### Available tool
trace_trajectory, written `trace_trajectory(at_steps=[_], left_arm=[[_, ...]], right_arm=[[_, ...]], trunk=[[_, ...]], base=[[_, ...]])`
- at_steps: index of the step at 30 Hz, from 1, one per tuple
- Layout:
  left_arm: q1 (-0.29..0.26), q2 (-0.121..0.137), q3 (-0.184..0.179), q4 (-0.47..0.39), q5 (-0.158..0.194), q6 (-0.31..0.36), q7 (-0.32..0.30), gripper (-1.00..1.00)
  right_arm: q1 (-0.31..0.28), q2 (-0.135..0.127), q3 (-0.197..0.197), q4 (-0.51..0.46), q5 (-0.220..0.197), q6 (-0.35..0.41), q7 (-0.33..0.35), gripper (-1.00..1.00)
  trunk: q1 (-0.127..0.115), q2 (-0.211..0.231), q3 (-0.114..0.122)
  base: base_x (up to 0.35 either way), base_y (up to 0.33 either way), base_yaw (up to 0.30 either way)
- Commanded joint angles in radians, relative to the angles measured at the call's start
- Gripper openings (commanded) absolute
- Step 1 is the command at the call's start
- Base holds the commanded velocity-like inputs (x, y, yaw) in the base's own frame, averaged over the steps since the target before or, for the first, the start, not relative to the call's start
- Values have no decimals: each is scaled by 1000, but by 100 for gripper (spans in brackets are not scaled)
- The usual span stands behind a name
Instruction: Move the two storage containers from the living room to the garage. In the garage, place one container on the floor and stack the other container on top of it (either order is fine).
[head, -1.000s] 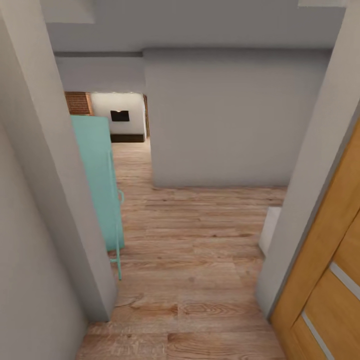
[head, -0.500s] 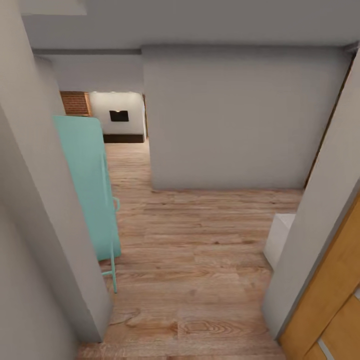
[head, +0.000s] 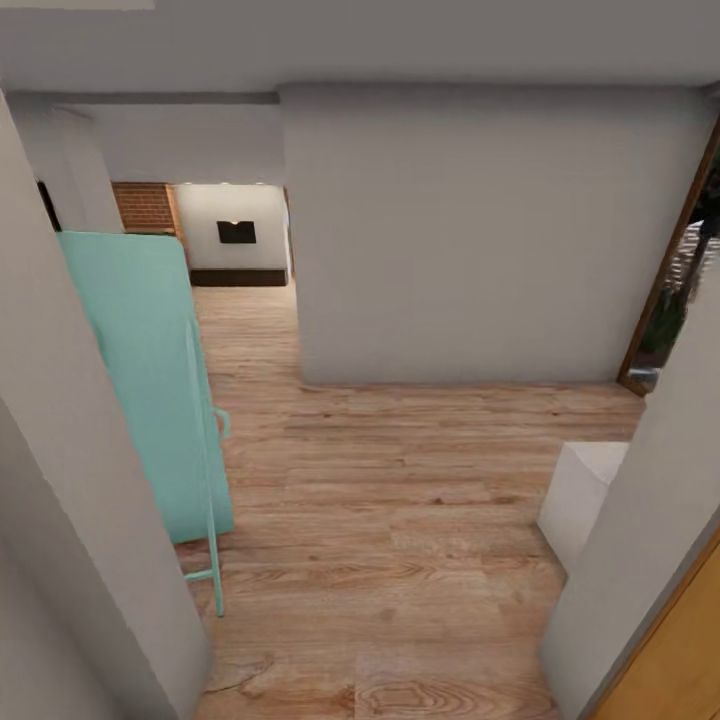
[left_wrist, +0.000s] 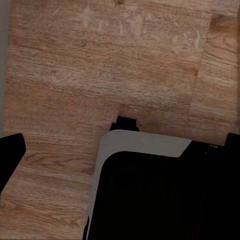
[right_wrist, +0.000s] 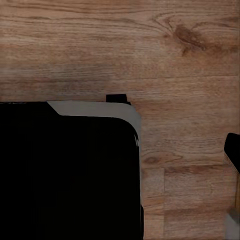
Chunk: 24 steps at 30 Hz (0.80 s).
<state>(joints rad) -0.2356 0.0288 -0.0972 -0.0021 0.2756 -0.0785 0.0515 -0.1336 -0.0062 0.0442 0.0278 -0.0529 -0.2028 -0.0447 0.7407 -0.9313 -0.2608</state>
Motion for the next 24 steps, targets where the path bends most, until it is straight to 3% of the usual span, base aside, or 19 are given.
trace_trajectory(at_steps=[1, 24], left_arm=[[-1, 0, -9, 1, 8, -3, 2, 100], [-1, -1, -9, 1, 8, -2, 2, 100]], right_arm=[[-1, 0, 5, 3, -5, -6, -1, 100], [-1, 0, 5, 3, -5, -4, -1, 100]], trunk=[[1, -1, -1], [1, -1, -1]], base=[[323, 0, 0], [324, 0, 0]])
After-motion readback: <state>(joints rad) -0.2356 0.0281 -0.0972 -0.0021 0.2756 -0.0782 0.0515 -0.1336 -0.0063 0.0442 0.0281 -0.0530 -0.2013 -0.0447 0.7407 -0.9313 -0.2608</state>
